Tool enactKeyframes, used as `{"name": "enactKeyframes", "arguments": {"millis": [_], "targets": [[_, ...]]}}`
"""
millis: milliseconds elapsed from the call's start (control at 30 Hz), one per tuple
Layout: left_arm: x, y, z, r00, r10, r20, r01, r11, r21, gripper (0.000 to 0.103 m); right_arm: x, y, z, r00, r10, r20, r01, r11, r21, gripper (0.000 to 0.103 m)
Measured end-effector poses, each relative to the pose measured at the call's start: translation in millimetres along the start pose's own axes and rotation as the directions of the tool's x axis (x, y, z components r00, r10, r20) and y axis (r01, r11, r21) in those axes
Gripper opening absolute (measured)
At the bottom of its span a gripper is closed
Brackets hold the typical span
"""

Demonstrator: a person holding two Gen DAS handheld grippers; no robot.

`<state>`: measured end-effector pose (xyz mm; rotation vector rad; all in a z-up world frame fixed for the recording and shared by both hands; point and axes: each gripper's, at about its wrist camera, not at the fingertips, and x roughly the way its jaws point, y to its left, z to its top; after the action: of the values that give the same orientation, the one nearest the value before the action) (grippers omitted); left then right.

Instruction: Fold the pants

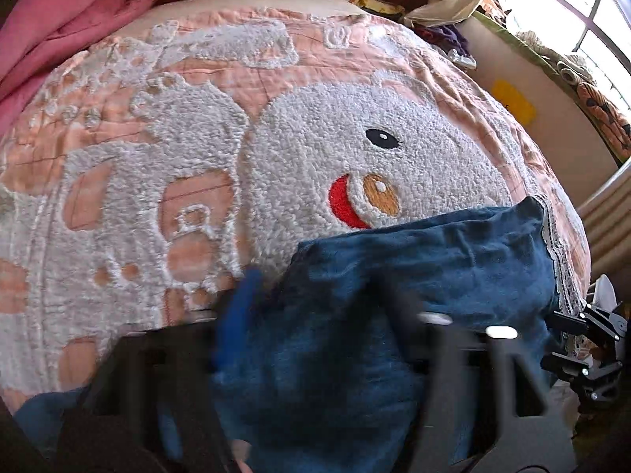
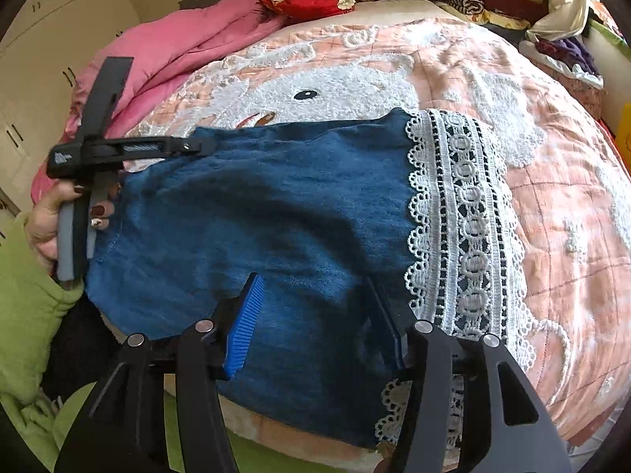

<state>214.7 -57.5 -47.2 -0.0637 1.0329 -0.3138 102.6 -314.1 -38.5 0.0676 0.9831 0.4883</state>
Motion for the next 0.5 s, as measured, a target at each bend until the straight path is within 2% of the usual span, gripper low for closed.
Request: {"name": "enactKeyframes", "arguments": {"millis": [33,167,267,333,367,433,467,500], "targets": [[-2.3,1.6,2.2,0.999,-0.036,0.007,0.036,0.999,-0.016,0.003,-3.1,-1.2,2.3,1.0,-0.001,0.006,0.001,1.0,-0.003,0.052],[-18.0,5.9,8.1,0.996,-0.04,0.075,0.042,0.999,-0.023,0.003,-22.7,-17.2,24.2,0.995,-0.049,0.087,0.049,0.999,0.012,0.052],[-13.0,5.5,8.0,0.997,-0.028,0.068,0.029,0.999,-0.015,0.004,-28.7,-40.9,46.2,0.985,-0.104,0.137,0.097,0.994,0.058,0.052],[-7.6,4.7,5.7,0.998,-0.021,0.053,0.022,1.0,-0.012,0.005,-24.0,-61.0,62.2,0.979,-0.162,0.125,0.15,0.984,0.101,0.053],[-8.0,4.3,4.0,0.998,-0.018,0.059,0.018,1.0,-0.007,0.007,-21.1,-65.9,67.5,0.98,-0.158,0.117,0.146,0.984,0.106,0.054],[-9.4,4.1,2.4,0.998,-0.02,0.062,0.02,1.0,0.0,0.017,-13.0,-80.3,79.3,0.982,-0.156,0.109,0.142,0.982,0.123,0.056],[-10.3,4.1,1.2,0.998,-0.014,0.063,0.014,1.0,0.001,0.027,-8.0,-86.9,81.7,0.984,-0.15,0.099,0.137,0.982,0.131,0.058],[-10.0,4.0,0.5,0.998,-0.007,0.061,0.006,1.0,0.006,0.031,-1.8,-95.5,84.3,0.987,-0.134,0.084,0.121,0.982,0.142,0.058]]}}
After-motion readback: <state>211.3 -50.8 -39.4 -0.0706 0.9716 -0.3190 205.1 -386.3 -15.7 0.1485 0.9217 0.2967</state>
